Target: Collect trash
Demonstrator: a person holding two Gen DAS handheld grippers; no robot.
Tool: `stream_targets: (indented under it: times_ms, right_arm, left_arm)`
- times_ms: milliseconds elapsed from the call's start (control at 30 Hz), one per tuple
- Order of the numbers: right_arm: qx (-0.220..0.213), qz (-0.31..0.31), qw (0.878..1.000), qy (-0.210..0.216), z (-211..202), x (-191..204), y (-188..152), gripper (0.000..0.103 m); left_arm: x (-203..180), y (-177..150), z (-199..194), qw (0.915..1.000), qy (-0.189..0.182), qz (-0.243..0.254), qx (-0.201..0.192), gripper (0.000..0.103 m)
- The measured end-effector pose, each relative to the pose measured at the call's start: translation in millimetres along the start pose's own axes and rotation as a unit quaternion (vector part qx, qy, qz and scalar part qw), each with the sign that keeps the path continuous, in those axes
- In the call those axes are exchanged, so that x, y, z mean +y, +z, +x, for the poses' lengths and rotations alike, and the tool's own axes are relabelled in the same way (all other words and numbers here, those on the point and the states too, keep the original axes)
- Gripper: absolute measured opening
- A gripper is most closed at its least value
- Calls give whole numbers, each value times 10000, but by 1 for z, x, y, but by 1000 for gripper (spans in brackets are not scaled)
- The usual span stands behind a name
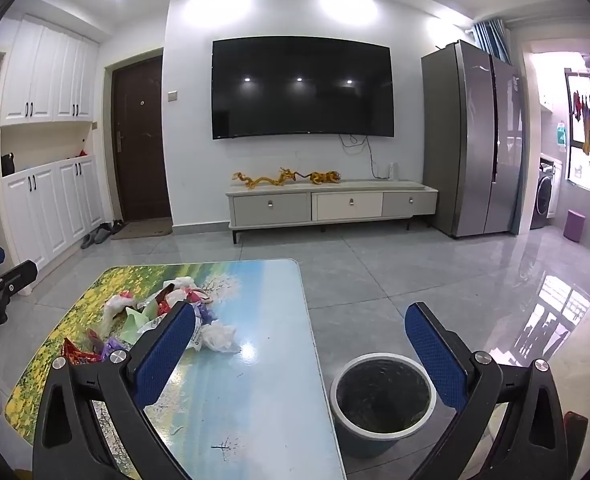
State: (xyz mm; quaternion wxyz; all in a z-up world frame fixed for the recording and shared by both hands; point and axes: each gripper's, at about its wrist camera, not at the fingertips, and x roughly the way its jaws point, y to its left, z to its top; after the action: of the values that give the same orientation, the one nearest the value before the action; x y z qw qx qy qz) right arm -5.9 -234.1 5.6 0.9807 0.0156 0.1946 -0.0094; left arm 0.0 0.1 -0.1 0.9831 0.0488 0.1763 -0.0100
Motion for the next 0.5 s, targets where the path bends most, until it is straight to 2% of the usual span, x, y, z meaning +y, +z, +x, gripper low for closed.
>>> stream_targets:
  times_ms: [267,433,500]
  right_arm:
    - [7,-100,9999,17,0,3,2,103]
    - [-40,-68,9999,-135,-6,-11,5,103]
    - [-22,-133,9997,-190,-5,-2,3,103]
  left_arm:
    - [0,-1,0,10000,-8,-13,36,103]
    - [3,-2,0,10000,-19,-78,0,103]
    - [4,0,-3,9999,36,-135,-53,103]
